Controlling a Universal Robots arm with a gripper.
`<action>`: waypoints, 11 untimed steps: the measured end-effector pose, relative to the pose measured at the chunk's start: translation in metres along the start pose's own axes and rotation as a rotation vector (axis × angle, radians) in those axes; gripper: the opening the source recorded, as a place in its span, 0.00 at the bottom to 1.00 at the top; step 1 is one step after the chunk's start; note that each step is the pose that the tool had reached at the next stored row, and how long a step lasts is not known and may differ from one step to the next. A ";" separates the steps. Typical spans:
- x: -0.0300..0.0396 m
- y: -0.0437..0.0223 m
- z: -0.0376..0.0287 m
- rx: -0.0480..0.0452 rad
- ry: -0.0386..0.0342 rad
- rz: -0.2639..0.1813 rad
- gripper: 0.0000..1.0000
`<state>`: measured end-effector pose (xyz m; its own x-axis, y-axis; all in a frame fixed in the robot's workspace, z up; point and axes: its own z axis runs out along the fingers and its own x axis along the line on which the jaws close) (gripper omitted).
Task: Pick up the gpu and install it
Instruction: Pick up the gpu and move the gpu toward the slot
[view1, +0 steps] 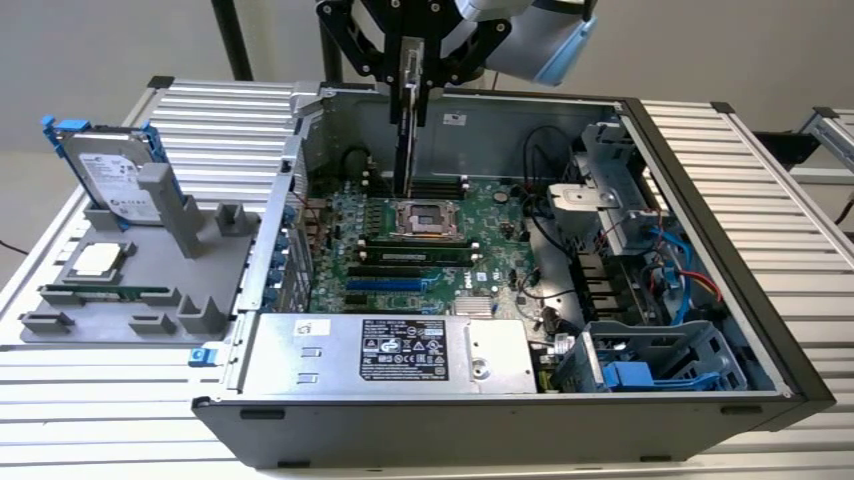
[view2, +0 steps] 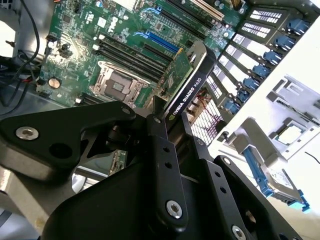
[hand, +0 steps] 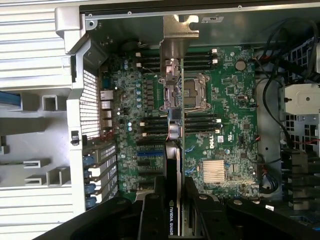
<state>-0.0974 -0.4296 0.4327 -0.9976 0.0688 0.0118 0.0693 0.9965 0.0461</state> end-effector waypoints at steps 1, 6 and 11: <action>0.0000 0.0000 0.0000 0.0000 0.0000 0.000 0.00; -0.0001 0.0000 0.0000 0.0000 0.0000 0.000 0.00; -0.0007 0.0001 0.0000 0.0000 0.0000 0.000 0.00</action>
<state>-0.0967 -0.4296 0.4327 -0.9976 0.0688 0.0119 0.0693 0.9965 0.0461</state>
